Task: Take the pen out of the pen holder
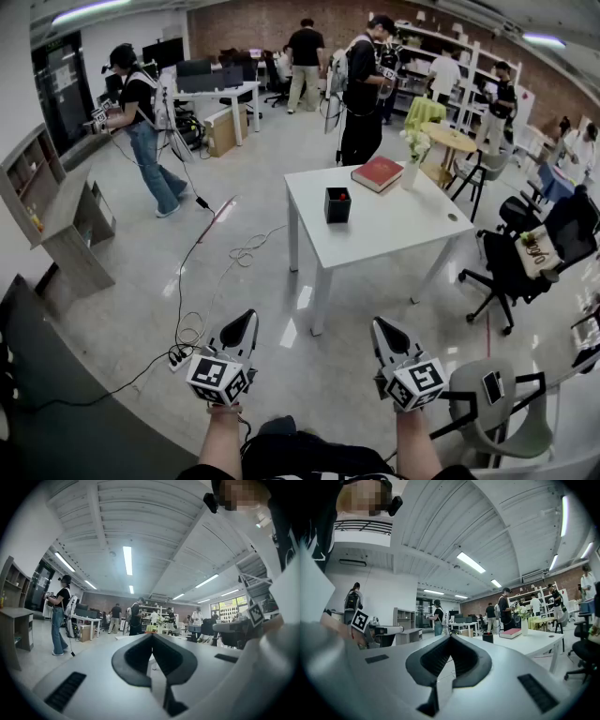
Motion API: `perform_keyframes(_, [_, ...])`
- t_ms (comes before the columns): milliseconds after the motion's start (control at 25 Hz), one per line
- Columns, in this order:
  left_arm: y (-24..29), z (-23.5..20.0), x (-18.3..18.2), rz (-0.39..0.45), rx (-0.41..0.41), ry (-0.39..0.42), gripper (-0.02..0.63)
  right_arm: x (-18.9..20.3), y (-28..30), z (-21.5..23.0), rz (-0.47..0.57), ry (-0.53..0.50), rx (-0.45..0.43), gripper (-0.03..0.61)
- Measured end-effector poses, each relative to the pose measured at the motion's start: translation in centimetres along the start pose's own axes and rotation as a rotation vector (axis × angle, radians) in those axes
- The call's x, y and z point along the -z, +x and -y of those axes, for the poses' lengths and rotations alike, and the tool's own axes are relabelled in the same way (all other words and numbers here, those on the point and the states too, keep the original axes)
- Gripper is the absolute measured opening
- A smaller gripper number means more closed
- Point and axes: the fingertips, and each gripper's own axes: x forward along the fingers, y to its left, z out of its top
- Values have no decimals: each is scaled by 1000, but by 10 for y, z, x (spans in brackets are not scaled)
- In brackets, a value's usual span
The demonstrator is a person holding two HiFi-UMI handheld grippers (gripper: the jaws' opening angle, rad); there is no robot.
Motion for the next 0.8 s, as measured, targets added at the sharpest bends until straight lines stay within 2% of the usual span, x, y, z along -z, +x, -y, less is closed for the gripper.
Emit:
perform_keyframes(480, [3,8,2,-6,3,-13,3,1,-10,8,7,12,10,8])
perform_keyframes(800, [13,8,13,-33,-3,-23,3,11,-7,26,6,91,38,8])
